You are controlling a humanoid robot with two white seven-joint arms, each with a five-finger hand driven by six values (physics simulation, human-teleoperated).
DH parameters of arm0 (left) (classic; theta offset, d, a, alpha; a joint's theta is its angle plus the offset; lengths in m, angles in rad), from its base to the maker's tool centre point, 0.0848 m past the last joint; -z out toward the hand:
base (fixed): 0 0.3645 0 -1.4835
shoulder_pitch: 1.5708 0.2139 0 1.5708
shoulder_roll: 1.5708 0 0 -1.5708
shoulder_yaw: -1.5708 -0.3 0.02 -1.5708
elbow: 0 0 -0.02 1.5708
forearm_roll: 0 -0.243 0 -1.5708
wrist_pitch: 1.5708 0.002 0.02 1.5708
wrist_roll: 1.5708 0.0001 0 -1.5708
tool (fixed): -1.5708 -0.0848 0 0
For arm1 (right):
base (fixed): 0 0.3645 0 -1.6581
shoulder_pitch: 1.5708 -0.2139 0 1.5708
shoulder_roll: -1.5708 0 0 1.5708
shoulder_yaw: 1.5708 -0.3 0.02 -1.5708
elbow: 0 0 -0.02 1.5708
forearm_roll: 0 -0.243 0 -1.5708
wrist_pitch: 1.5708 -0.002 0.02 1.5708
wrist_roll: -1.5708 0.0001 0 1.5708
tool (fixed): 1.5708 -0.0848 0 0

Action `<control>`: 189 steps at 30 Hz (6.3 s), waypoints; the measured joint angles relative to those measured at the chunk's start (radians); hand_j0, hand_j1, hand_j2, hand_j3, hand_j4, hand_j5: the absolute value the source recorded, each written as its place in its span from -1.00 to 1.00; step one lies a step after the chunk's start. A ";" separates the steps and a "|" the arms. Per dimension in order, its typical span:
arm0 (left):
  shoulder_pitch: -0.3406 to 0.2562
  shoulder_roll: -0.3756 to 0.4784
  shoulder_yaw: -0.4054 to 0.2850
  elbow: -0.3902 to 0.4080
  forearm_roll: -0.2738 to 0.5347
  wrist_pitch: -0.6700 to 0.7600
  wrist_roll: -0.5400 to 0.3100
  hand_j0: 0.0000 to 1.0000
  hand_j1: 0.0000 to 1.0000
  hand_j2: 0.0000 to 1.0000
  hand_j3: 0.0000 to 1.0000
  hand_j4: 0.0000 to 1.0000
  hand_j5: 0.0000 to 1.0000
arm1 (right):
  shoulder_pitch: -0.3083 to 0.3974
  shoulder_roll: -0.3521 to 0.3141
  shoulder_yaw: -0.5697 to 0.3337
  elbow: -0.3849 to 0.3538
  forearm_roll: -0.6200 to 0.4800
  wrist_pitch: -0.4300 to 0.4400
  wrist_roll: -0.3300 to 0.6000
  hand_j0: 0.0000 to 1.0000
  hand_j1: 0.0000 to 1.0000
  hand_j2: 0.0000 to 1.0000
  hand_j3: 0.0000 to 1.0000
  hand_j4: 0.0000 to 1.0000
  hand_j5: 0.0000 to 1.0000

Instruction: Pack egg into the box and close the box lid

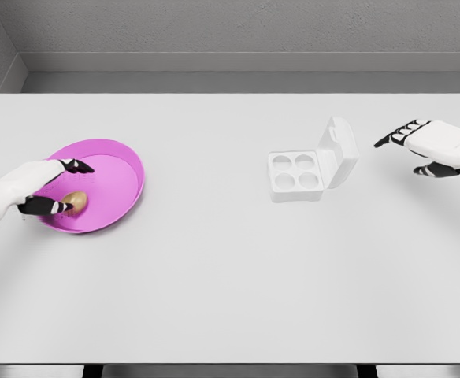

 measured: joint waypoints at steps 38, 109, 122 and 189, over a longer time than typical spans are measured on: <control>-0.091 0.192 -0.214 0.015 0.174 0.055 0.000 0.56 0.56 0.56 0.56 0.56 0.56 | -0.002 0.001 0.000 0.001 0.001 0.000 0.000 1.00 1.00 1.00 1.00 1.00 1.00; -0.114 0.126 -0.195 0.050 0.104 0.056 0.000 -0.41 -0.41 -0.41 -0.41 -0.41 -0.41 | 0.000 -0.003 0.000 -0.002 0.000 0.000 0.000 1.00 1.00 1.00 1.00 1.00 1.00; -0.112 0.101 -0.185 0.043 0.105 0.055 0.000 -0.44 -0.44 -0.44 -0.44 -0.44 -0.44 | 0.002 -0.005 0.000 -0.002 0.000 0.000 0.000 1.00 1.00 1.00 1.00 1.00 1.00; -0.267 -0.293 -0.234 0.054 0.091 0.048 -0.001 -0.56 -0.56 -0.56 -0.56 -0.56 -0.56 | 0.002 -0.006 0.000 -0.005 0.000 0.000 0.000 1.00 1.00 1.00 1.00 1.00 1.00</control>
